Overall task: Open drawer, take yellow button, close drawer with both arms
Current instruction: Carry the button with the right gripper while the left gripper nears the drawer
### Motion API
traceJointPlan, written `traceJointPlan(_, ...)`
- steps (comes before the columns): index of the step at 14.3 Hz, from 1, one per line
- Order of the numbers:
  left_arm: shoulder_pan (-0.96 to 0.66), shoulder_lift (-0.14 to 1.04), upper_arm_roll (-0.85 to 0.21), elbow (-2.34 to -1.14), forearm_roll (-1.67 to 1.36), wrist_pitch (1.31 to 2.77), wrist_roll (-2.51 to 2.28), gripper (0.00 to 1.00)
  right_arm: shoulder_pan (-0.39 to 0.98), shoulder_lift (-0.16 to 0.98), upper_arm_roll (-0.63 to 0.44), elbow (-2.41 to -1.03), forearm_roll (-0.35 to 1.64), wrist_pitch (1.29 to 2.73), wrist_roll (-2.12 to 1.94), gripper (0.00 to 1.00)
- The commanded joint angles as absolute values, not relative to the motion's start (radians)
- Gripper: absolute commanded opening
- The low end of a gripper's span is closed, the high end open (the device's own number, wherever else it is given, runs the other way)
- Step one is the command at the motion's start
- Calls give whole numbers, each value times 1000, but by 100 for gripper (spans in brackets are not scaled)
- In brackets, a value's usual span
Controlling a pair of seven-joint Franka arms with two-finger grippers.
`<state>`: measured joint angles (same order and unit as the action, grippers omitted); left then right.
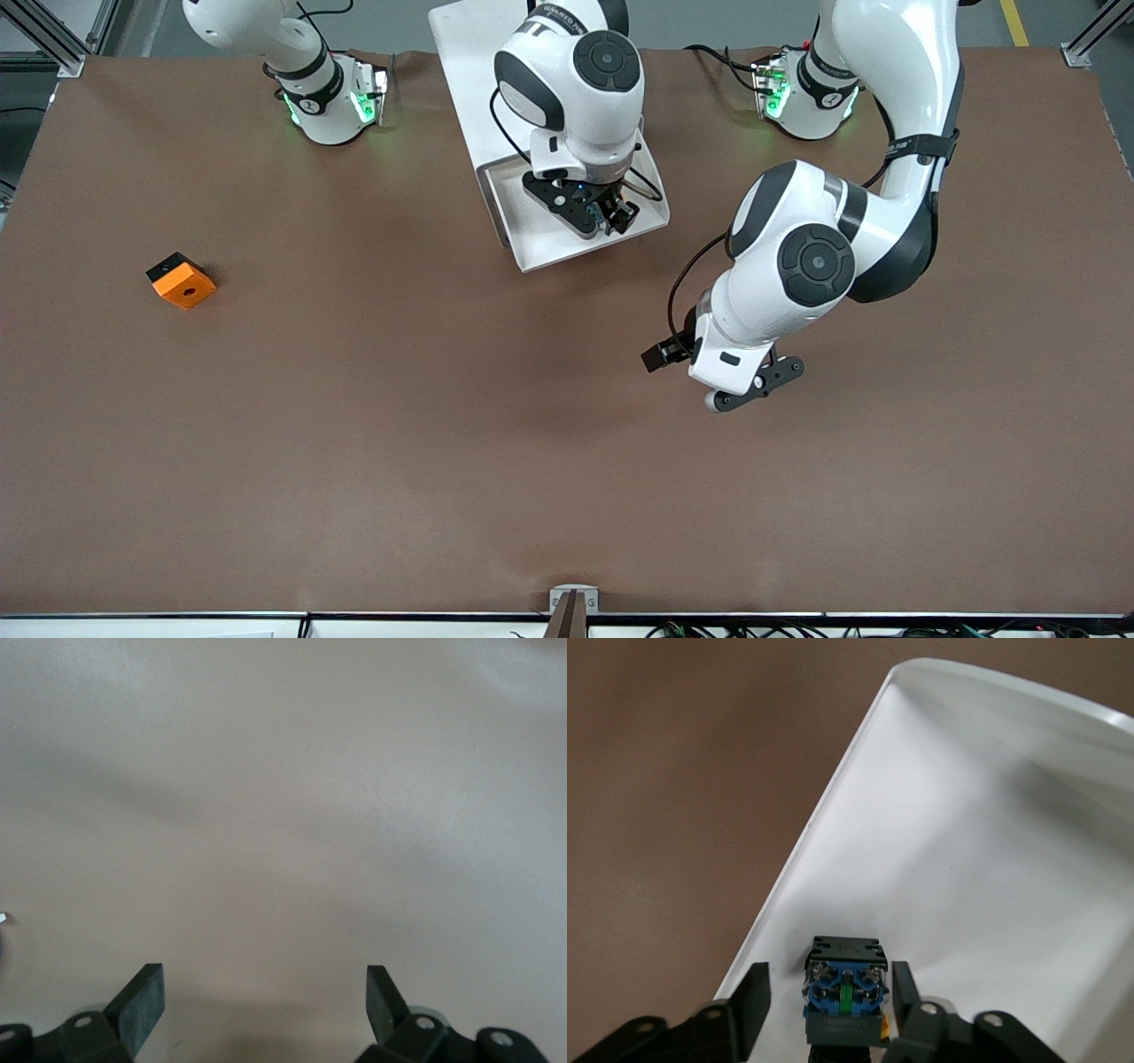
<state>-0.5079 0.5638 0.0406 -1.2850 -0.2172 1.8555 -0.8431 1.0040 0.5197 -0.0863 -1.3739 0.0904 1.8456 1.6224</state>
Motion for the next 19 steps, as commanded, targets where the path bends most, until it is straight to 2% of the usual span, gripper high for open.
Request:
traceJointPlan(1, -509, 540, 41, -1308, -196, 1876, -838, 100, 1019, 531, -100, -1355, 77, 1839, 1629, 9)
traceJointPlan(2, -509, 540, 41, -1310, -196, 1878, -838, 100, 1019, 529, -100, -1356, 77, 1839, 1631, 0)
traceJointPlan(9, -509, 543, 41, -1310, -196, 1882, -838, 100, 1002, 517, -100, -1345, 87, 1826, 1615, 0)
traceJointPlan(11, -508, 543, 41, -1310, -196, 1882, -838, 100, 976, 506, -98, -1309, 87, 1761, 1567, 0)
traceJointPlan(14, -509, 543, 41, -1310, -196, 1905, -838, 100, 878, 477, -98, -1230, 123, 1658, 1409, 0)
traceJointPlan(19, -528, 540, 41, -1316, -198, 1910, -842, 100, 662, 407, -104, -1238, 176, 1608, 1015, 0)
